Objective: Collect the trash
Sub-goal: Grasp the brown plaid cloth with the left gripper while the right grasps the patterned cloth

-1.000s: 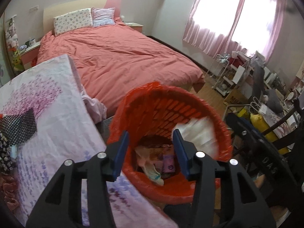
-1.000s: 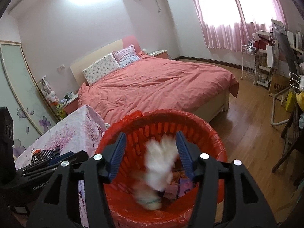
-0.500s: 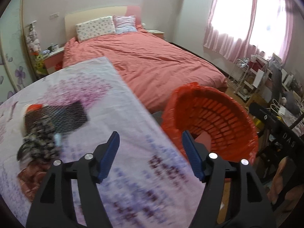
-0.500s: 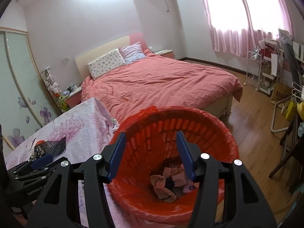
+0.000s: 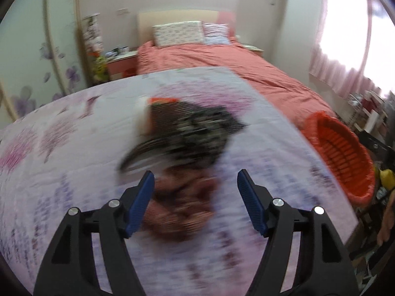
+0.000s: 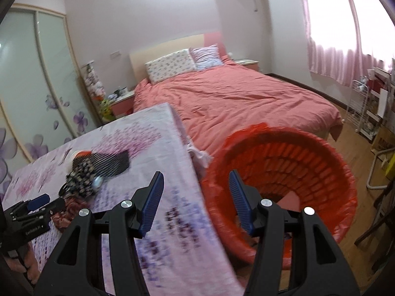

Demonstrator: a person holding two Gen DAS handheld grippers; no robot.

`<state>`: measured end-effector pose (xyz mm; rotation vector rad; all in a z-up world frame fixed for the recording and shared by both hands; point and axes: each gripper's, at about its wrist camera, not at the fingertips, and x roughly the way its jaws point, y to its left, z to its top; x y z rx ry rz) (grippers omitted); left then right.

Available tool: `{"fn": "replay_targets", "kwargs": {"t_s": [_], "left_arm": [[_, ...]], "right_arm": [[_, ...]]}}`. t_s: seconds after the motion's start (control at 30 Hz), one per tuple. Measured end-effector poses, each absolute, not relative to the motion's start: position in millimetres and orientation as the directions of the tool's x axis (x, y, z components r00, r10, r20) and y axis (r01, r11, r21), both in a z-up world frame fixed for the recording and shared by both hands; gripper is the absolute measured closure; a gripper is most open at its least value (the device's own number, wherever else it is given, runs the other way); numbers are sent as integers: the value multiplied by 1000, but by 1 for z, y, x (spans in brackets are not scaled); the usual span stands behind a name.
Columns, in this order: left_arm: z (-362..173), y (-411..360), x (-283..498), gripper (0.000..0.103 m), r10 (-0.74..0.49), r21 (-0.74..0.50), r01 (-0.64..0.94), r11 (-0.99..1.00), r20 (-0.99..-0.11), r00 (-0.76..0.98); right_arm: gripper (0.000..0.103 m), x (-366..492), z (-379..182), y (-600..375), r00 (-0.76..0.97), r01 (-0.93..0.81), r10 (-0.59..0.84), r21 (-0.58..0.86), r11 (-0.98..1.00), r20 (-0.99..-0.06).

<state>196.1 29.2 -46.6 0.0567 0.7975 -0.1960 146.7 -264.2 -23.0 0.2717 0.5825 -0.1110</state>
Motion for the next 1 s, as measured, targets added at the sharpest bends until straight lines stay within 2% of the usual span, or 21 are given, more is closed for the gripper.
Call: {"fn": "replay_targets", "kwargs": {"t_s": [0.1, 0.17, 0.27, 0.5, 0.6, 0.67, 0.77, 1.0], "left_arm": [[-55, 55, 199, 37, -132, -38, 154, 987, -734, 666], [-64, 69, 203, 42, -126, -50, 135, 990, -754, 645], [-75, 74, 208, 50, -139, -74, 130, 989, -778, 613], [-85, 72, 226, 57, -154, -107, 115, 988, -796, 585], [-87, 67, 231, 62, -135, -84, 113, 990, -792, 595], [-88, 63, 229, 73, -127, -69, 119, 991, -789, 601], [-87, 63, 224, 83, -142, -74, 135, 988, -782, 607], [-67, 90, 203, 87, -171, -113, 129, 985, -737, 654]], "right_arm": [[48, 150, -25, -248, 825, 152, -3, 218, 964, -565], [48, 152, -27, -235, 820, 131, 15, 214, 968, -572], [48, 154, -28, -218, 812, 100, 36, 199, 975, -582], [48, 156, -28, -200, 804, 66, 53, 177, 982, -593], [48, 158, -29, -194, 800, 58, 59, 175, 983, -597], [48, 159, -30, -191, 798, 54, 63, 175, 983, -599], [48, 161, -31, -185, 796, 44, 71, 173, 984, -602], [48, 170, -30, -164, 788, 4, 104, 173, 985, -607]]}}
